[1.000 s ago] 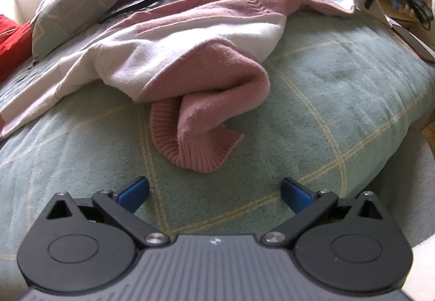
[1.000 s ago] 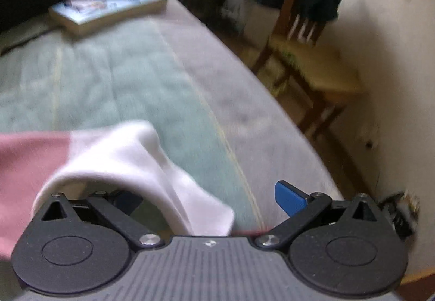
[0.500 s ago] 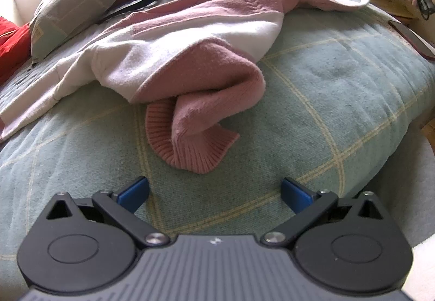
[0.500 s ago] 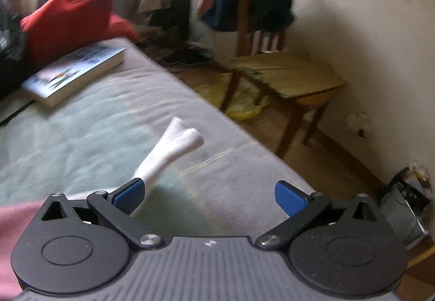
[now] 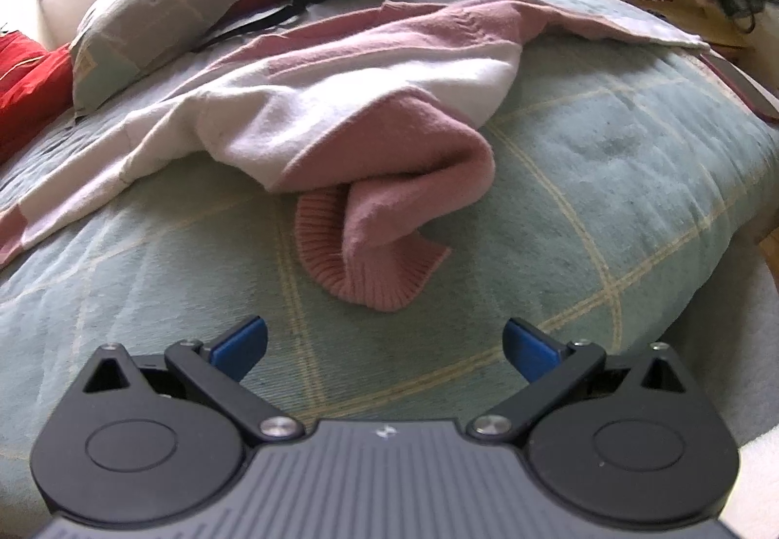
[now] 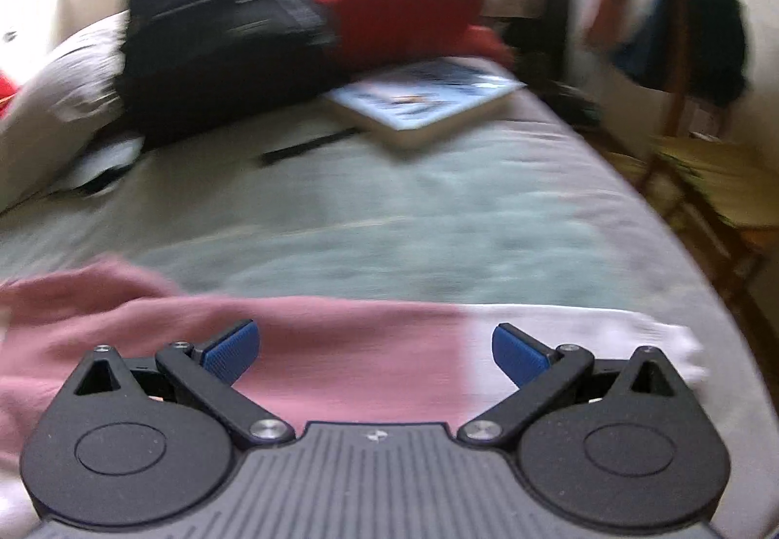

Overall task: Fold clothes
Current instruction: 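Stretch the sleeve flat with the right gripper and lay it on the quilt, then open the right gripper and withdraw it from the sleeve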

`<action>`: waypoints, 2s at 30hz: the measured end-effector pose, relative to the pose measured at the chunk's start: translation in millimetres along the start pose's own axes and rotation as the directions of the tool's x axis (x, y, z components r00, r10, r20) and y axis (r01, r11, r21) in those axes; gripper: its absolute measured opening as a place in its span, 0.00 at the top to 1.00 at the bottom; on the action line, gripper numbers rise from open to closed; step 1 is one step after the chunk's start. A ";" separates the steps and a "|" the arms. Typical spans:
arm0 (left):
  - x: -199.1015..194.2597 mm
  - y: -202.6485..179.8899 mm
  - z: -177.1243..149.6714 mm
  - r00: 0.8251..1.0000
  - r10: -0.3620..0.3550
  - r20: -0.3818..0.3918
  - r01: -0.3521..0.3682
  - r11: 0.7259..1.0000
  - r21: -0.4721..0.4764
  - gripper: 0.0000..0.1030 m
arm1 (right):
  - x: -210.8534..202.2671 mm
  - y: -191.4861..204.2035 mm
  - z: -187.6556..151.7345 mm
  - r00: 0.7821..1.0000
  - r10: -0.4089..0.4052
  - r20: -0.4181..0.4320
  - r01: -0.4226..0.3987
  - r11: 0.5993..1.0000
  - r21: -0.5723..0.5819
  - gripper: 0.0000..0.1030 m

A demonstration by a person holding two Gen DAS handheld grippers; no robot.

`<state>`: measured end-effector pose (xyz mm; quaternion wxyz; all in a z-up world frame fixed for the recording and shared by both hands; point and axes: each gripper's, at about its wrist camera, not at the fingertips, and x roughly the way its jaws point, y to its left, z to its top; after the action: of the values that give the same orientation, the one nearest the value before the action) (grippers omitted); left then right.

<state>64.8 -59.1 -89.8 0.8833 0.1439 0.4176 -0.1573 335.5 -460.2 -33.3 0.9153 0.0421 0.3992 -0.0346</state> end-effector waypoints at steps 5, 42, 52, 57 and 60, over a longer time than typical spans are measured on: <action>-1.5 12.1 -3.4 1.000 0.020 0.000 -0.020 0.999 -0.028 0.01 | 30.9 59.1 -22.1 0.997 0.054 -0.063 -0.060 0.994 -0.095 0.00; -23.0 21.4 27.1 0.995 -0.035 0.092 0.031 0.999 0.037 0.01 | -118.2 162.1 -220.2 0.962 0.232 -0.145 -0.257 0.948 -0.189 0.00; -26.6 -21.1 57.8 0.949 -0.308 0.063 0.303 0.950 0.072 0.01 | -114.4 149.2 -234.6 0.962 0.237 -0.139 -0.252 0.961 -0.110 0.00; -5.5 -39.9 61.4 0.909 -0.415 -0.020 0.416 0.908 0.053 0.01 | -114.8 133.4 -246.6 0.972 0.179 -0.152 -0.198 0.973 -0.121 0.00; 18.1 -49.3 60.8 0.892 -0.445 -0.081 0.448 0.893 0.033 0.01 | -119.0 125.0 -252.7 0.971 0.187 -0.151 -0.204 0.973 -0.106 0.00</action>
<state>98.2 -130.3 -73.0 0.8043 0.0719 0.4665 -0.3610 82.9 -306.0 -111.1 0.8848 0.0282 0.4576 0.0833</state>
